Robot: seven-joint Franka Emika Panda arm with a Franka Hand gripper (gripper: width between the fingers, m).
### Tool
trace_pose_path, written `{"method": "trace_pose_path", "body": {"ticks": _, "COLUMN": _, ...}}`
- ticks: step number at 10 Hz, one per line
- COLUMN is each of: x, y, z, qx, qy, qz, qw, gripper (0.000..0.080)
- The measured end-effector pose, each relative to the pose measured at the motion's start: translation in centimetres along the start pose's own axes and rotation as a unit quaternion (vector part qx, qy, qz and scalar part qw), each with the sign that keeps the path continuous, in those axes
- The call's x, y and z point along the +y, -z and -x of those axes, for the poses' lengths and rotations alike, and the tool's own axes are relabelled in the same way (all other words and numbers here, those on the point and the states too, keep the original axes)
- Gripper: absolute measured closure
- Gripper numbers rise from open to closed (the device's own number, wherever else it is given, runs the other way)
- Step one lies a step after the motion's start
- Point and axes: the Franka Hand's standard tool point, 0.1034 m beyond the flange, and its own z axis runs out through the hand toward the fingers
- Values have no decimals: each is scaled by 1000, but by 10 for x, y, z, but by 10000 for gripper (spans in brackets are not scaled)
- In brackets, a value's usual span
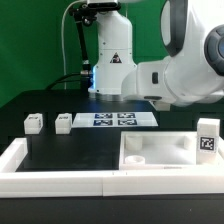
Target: Assemble square table
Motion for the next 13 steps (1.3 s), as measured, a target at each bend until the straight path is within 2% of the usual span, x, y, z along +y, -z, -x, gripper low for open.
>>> {"method": "trace_pose_path", "body": {"ticks": 2, "x": -1, "y": -1, "z": -4, "qx": 9, "qy": 0, "qz": -1, "qw": 1000, "gripper": 506}}
{"method": "trace_pose_path", "body": {"ticks": 5, "x": -3, "y": 7, "z": -10, "qx": 124, "qy": 4, "qz": -12, "qw": 992, "gripper": 506}}
{"method": "trace_pose_path", "body": {"ticks": 7, "x": 5, "y": 26, "z": -3, "qx": 187, "qy": 14, "qz": -13, "qw": 982, "gripper": 506}}
{"method": "trace_pose_path", "body": {"ticks": 10, "x": 19, "y": 58, "z": 11, "qx": 259, "qy": 16, "qz": -28, "qw": 965, "gripper": 506}}
{"method": "trace_pose_path", "body": {"ticks": 11, "x": 20, "y": 67, "z": 18, "qx": 287, "qy": 15, "qz": -30, "qw": 957, "gripper": 506}}
{"method": "trace_pose_path", "body": {"ticks": 12, "x": 19, "y": 75, "z": 22, "qx": 321, "qy": 17, "qz": -26, "qw": 946, "gripper": 506}}
{"method": "trace_pose_path", "body": {"ticks": 13, "x": 19, "y": 74, "z": 19, "qx": 348, "qy": 17, "qz": -29, "qw": 937, "gripper": 506}}
